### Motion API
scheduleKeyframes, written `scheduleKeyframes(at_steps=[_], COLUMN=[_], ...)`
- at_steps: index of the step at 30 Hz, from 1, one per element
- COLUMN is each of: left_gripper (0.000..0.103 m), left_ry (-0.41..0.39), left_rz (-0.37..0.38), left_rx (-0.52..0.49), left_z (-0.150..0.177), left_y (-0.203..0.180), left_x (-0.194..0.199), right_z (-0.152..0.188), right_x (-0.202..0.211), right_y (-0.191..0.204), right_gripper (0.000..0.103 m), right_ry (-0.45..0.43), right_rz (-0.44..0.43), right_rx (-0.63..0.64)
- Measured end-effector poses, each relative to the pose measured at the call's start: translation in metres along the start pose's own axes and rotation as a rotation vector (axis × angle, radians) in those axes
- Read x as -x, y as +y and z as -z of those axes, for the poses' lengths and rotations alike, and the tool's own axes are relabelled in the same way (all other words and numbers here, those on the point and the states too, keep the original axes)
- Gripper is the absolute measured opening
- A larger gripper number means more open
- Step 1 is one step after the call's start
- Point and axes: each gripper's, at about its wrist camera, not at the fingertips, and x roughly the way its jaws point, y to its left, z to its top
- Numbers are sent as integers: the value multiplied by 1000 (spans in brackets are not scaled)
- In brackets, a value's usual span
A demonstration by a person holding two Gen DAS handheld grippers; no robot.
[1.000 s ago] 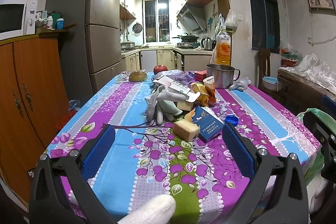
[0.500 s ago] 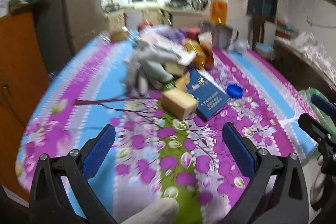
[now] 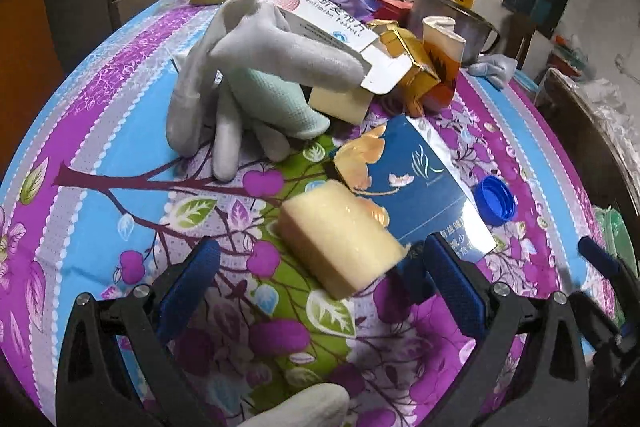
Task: Collect trash
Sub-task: 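Grasp the beige sponge with the left tool while the right tool grasps the blue bottle cap, then carry the sponge and blue cap over the green bin with both tools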
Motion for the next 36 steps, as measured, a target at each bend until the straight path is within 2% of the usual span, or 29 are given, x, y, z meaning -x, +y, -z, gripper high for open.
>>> scheduleKeyframes(at_steps=[2, 3, 5, 6, 7, 9, 10, 11, 22, 24, 25, 28, 31, 36], left_gripper=[76, 74, 61, 59, 54, 46, 40, 39, 36, 36, 36, 35, 34, 34], left_ry=[-19, -21, -23, -20, -19, -14, -12, -9, -6, -10, -12, -25, -69, -179], left_rz=[-8, 5, 44, 56, 64, 81, 87, 91, 112, 108, 108, 100, 74, 31], left_rx=[6, 10, 26, 31, 32, 34, 32, 29, 35, 30, 29, 29, 17, -45], left_z=[-3, -4, -5, -5, -5, -3, -3, -2, 1, 3, 3, 5, 6, 4], left_y=[1, 3, 10, 15, 16, 20, 20, 21, 31, 30, 30, 29, 26, 6], left_x=[-2, -1, 0, 2, 3, 6, 7, 8, 12, 12, 12, 14, 23, 49], right_z=[-3, -7, -13, -19, -24, -30, -32, -36, -54, -53, -52, -49, -45, -40], right_x=[-4, -6, -9, -11, -13, -24, -30, -38, -86, -87, -86, -78, -60, -10], right_y=[1, 0, -1, 0, 2, 6, 7, 8, 18, 20, 20, 18, 18, 30], right_gripper=[98, 98, 96, 95, 90, 72, 60, 55, 55, 51, 41, 39, 39, 39], right_ry=[23, 37, 48, 54, 66, 111, 131, 162, 255, 241, 233, 198, 130, -37], right_rz=[-20, -42, -45, -42, -41, -34, -29, -21, 69, 98, 100, 82, 85, 122], right_rx=[0, -15, -22, -12, 0, 29, 42, 57, 154, 174, 170, 142, 126, 125])
